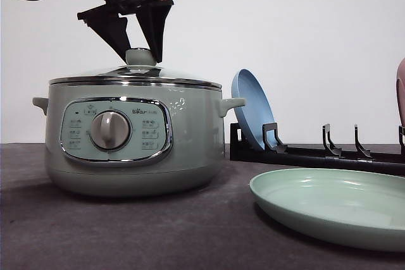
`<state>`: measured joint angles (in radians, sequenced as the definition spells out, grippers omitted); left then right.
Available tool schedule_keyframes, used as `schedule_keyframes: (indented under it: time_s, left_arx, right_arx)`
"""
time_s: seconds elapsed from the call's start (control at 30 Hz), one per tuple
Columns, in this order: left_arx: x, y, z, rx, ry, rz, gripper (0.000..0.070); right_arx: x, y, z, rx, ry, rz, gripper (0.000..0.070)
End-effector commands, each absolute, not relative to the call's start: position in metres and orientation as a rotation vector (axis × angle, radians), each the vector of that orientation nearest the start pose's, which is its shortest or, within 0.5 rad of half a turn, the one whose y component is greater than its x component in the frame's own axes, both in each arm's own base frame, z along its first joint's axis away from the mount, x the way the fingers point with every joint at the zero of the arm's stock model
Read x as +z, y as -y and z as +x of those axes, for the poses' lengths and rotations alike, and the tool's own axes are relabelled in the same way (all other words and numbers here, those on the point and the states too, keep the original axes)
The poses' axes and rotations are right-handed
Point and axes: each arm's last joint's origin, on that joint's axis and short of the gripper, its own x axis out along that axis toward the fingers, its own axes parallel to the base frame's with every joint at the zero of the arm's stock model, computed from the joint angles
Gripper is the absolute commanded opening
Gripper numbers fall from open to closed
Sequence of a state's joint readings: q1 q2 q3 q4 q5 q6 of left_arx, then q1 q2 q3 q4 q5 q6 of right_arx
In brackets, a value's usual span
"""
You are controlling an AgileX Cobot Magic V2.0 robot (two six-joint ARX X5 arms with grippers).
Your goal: Transfer potato from steamer to green plate
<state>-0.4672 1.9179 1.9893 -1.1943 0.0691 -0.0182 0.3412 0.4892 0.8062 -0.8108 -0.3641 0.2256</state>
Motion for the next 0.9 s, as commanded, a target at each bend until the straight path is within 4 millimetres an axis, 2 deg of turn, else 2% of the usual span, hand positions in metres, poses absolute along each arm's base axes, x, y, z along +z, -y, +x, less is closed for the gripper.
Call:
schedule_keyframes:
  time_s: [0.0, 0.1, 0.17, 0.33, 0.43, 0.87]
  left_arx:
    - [0.341, 0.183, 0.353, -0.477, -1.108, 0.221, 0.0179]
    - [0.341, 0.183, 0.353, -0.480, -1.107, 0.225, 0.0047]
    - [0.341, 0.183, 0.354, -0.480, -1.103, 0.225, 0.0002]
    - [0.343, 0.183, 0.354, -0.480, -1.095, 0.222, 0.0000]
    - [0.351, 0.182, 0.353, -0.481, -1.077, 0.218, 0.0000]
    - [0.419, 0.174, 0.338, -0.496, -0.908, 0.181, 0.0000]
  right_arx:
    - [0.319, -0.038, 0.076, 0.638, -0.565, 0.219, 0.0548]
    - [0.319, -0.038, 0.076, 0.638, -0.565, 0.219, 0.0548]
    - [0.319, -0.038, 0.076, 0.638, -0.565, 0.219, 0.0548]
    - [0.319, -0.038, 0.076, 0.638, -0.565, 0.219, 0.0548]
    - [0.319, -0.038, 0.076, 0.638, -0.565, 0.219, 0.0548]
    - [0.319, -0.038, 0.076, 0.633, -0.566, 0.219, 0.0548]
